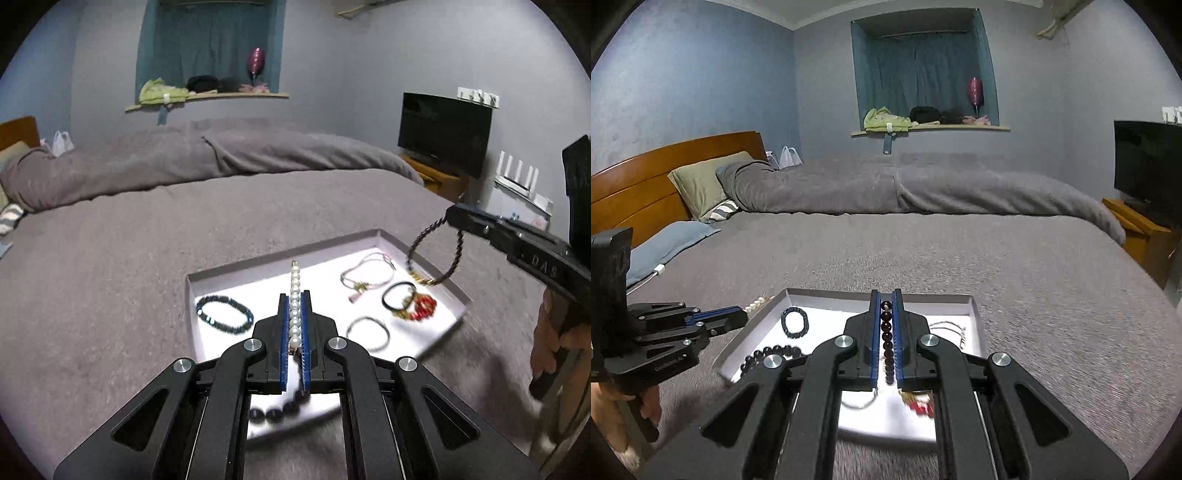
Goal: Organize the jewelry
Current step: 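Lower the hairpin and bead bracelet into the tray and open both tools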
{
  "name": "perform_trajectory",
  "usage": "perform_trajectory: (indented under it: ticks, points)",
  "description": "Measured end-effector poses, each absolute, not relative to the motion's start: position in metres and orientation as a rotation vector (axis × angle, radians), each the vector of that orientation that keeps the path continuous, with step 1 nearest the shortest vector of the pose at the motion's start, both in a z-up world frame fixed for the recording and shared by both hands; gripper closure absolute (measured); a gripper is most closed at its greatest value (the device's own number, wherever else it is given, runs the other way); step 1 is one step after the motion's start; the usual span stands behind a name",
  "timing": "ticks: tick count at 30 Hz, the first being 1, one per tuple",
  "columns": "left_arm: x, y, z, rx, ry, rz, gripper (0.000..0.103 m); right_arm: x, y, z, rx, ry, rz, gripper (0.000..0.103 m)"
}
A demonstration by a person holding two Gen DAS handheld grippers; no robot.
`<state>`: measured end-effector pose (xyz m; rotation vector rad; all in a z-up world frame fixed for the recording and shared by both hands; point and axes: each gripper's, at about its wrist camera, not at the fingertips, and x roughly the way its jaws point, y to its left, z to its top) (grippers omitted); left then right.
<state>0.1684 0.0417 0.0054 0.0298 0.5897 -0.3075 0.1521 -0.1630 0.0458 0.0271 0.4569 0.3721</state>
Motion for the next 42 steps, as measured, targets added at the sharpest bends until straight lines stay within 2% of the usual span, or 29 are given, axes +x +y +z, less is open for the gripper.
perform_trajectory:
  ticks: [13, 23, 31, 33, 34, 37, 40, 42]
  points:
    - [0.253, 0.038, -0.028, -0.018, 0.731, -0.278, 0.096, 0.22, -0.135, 0.002, 0.081, 0.582, 0.434, 0.097]
    - [0.266, 0.025, -0.05, 0.079, 0.829, -0.245, 0.096, 0.234, -0.133, -0.029, 0.091, 0.722, 0.4, 0.097]
    - [0.267, 0.02, -0.055, 0.112, 0.841, -0.229, 0.096, 0.237, -0.124, -0.037, 0.061, 0.759, 0.402, 0.097]
    - [0.267, 0.02, -0.054, 0.109, 0.84, -0.229, 0.092, 0.236, -0.123, -0.039, 0.051, 0.762, 0.404, 0.097]
    - [0.267, 0.021, -0.054, 0.107, 0.836, -0.224, 0.084, 0.236, -0.122, -0.039, 0.046, 0.762, 0.405, 0.097]
    - [0.265, 0.022, -0.05, 0.103, 0.816, -0.217, 0.076, 0.236, -0.121, -0.04, 0.046, 0.761, 0.407, 0.093]
    - [0.264, 0.024, -0.048, 0.09, 0.81, -0.215, 0.075, 0.234, -0.123, -0.037, 0.043, 0.74, 0.394, 0.068]
    - [0.263, 0.025, -0.047, 0.082, 0.804, -0.213, 0.075, 0.232, -0.126, -0.034, 0.03, 0.72, 0.377, 0.067]
